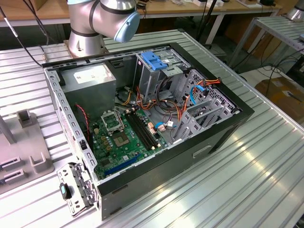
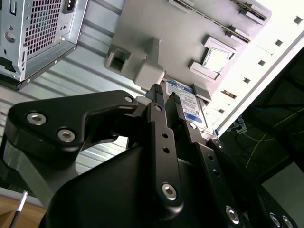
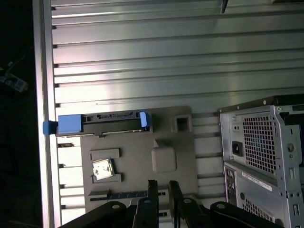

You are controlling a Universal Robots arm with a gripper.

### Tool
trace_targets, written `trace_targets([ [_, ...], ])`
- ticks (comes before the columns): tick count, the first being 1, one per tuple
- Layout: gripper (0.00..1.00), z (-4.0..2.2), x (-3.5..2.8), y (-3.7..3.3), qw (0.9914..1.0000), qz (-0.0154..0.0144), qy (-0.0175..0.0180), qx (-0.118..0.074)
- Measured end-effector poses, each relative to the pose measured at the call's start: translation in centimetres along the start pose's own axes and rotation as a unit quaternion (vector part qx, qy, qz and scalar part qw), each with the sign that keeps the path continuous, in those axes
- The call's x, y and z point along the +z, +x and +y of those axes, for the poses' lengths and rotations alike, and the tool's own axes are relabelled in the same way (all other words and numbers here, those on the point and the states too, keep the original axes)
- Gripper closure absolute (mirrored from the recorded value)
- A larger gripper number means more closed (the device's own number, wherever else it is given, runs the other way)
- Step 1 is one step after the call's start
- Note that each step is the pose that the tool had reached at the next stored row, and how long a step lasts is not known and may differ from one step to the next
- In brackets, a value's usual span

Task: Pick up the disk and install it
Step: 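Reach for the disk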

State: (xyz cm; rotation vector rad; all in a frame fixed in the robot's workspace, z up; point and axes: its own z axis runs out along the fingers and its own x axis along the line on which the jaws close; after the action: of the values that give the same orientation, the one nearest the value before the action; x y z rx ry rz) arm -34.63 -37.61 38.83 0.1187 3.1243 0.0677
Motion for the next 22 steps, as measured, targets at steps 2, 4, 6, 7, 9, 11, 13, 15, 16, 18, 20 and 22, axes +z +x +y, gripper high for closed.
trace_targets([
  [2, 0.76, 0.18, 0.05, 0.05, 1.0, 0.0, 0.0, 0.0],
  [4, 0.76, 0.49, 0.14, 0.13, 1.0, -0.0001, 0.0, 0.0],
  [6, 0.76, 1.0, 0.27, 0.32, 1.0, 0.0, -0.0001, 0.0],
  [7, 0.76, 1.24, 0.34, 0.4, 1.0, 0.0, 0.0, 0.0],
  [9, 0.76, 1.69, 0.49, 0.59, 1.0, -0.0001, 0.0, 0.0],
  [11, 0.76, 2.2, 0.77, 0.97, 1.0, -0.0001, -0.0001, 0.0],
  [13, 0.76, 2.64, 1.13, 1.48, 1.0, 0.0, 0.0, 0.0],
  [15, 0.76, 3.01, 1.46, 1.94, 1.0, 0.0, 0.0, 0.0],
  [16, 0.76, 3.18, 1.58, 2.12, 1.0, 0.0, 0.0, 0.0],
  [18, 0.76, 3.76, 1.92, 2.77, 1.0, 0.0, -0.0001, 0.0],
  [20, 0.76, 4.16, 2.16, 3.44, 1.0, 0.0003, 0.0, 0.0],
  [22, 0.76, 4.33, 2.33, 3.89, 1.0, 0.0004, 0.0, 0.0],
])
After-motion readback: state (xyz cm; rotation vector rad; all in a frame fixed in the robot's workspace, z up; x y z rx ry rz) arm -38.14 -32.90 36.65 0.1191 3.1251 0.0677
